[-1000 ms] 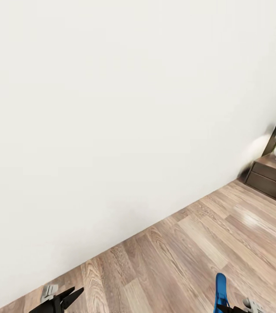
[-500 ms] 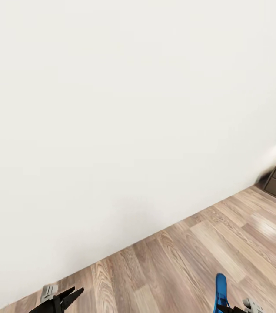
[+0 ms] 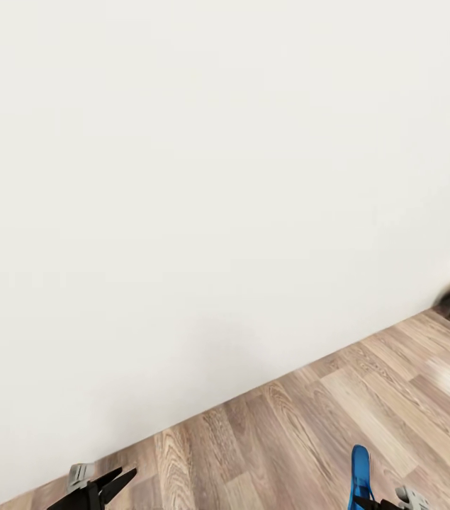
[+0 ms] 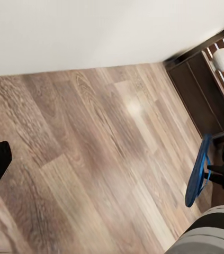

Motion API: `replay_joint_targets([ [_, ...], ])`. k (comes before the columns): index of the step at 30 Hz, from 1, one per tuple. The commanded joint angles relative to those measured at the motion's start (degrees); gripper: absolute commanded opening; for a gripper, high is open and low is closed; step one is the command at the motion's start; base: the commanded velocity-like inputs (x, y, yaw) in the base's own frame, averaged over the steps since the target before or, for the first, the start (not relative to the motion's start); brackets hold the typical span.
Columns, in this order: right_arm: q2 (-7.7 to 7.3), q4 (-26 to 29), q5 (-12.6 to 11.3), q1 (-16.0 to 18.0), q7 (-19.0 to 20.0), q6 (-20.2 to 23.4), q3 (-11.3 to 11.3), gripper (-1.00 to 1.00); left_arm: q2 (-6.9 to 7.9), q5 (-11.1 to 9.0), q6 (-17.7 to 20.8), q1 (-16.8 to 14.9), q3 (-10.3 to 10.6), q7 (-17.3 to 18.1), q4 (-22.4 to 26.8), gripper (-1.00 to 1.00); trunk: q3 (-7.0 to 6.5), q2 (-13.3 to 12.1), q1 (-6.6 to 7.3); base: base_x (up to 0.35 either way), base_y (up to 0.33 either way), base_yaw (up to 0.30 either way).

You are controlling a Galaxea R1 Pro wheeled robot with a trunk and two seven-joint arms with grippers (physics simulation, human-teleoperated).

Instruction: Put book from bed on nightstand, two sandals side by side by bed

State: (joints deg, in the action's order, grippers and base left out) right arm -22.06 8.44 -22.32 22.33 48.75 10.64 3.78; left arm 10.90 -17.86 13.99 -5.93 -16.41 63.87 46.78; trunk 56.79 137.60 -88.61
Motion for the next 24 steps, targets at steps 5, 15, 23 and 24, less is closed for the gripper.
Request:
replay_joint_targets([
  [5, 0.00, 0.0, -0.1, 0.0, 0.2, 0.6, 0.4, -1.00, 0.00, -0.2, 0.6, 0.0, 0.0, 0.2, 0.0, 1.00, 0.18, 0.0, 0.01, 0.000, 0.000, 0.270],
  [15, 0.00, 0.1, -0.1, 0.0, 0.2, 0.6, 0.4, -1.00, 0.00, -0.2, 0.6, 0.0, 0.0, 0.2, 0.0, 1.00, 0.43, 0.0, 0.01, 0.000, 0.000, 0.274],
  [23, 0.00, 0.2, -0.1, 0.0, 0.2, 0.6, 0.4, -1.00, 0.00, -0.2, 0.6, 0.0, 0.0, 0.2, 0.0, 1.00, 0.64, 0.0, 0.01, 0.000, 0.000, 0.275],
  [24, 0.00, 0.2, -0.1, 0.0, 0.2, 0.6, 0.4, -1.00, 0.00, -0.2, 0.6, 0.0, 0.0, 0.2, 0.0, 1.00, 0.67, 0.0, 0.01, 0.000, 0.000, 0.275],
])
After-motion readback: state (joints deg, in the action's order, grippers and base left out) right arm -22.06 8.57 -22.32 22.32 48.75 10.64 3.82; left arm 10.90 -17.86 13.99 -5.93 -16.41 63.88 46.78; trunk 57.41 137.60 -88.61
